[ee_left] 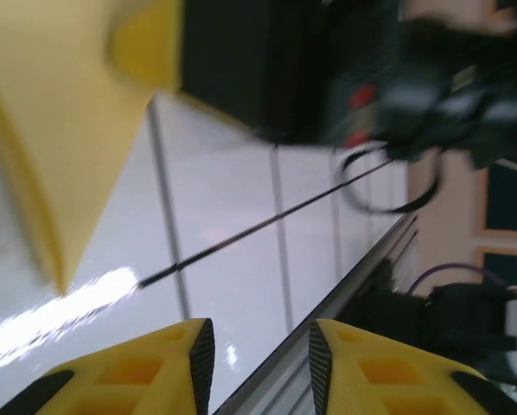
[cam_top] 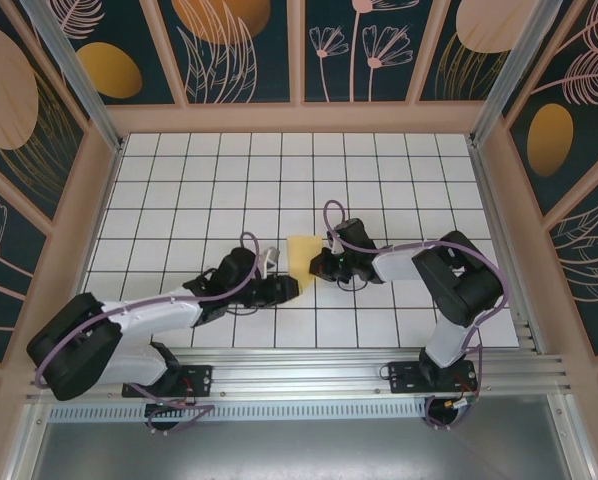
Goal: Fold a paper plane with a square sheet of paper (pick it up from the middle)
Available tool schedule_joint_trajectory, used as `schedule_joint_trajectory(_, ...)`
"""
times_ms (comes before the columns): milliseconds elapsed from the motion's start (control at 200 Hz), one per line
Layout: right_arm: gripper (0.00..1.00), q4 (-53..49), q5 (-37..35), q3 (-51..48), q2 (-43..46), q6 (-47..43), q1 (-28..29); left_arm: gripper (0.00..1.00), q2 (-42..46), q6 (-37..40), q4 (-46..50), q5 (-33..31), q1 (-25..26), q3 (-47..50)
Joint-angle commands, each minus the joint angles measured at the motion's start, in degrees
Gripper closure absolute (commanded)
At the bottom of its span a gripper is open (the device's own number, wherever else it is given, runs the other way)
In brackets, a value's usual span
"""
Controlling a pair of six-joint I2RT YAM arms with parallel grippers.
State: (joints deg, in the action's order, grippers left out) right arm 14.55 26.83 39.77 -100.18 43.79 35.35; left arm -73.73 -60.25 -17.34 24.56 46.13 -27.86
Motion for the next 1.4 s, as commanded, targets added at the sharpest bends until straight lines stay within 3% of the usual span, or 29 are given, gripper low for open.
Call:
schedule_joint_trajectory(0,0.95,-8.4,-9.0,-1.6,-4.8,-1.6,0.3,0.61,-0.8,1.4,3.6,-3.7,-1.8,-4.4)
schedule_joint_trajectory(200,0.96,-8.8,-9.0,-0.9,-5.0,-1.6,0.6,0.65,-13.3,-0.3,-4.4,1.0,-2.0,-8.9)
schedule_joint_trajectory(450,0.95,-9.1,-9.2,-1.0,-4.3,-1.5,0.9,0.67,-21.5,-0.2,-5.8,-0.5,-2.2,-11.9)
schedule_joint_trajectory(721,0.95,-9.2,-9.3,-1.1,-4.1,-1.3,0.9,0.69,-26.0,-1.2,-9.4,1.6,-2.2,-7.6)
schedule_joint_trajectory(1236,0.93,-11.2,-9.2,2.0,-2.2,-2.4,0.8,0.76,-27.6,2.9,-2.6,-5.2,-2.2,-2.4)
schedule_joint_trajectory(1396,0.9,-11.5,-8.7,2.4,2.4,-3.4,0.2,0.81,-26.3,3.5,-2.1,-5.9,-2.2,-1.8)
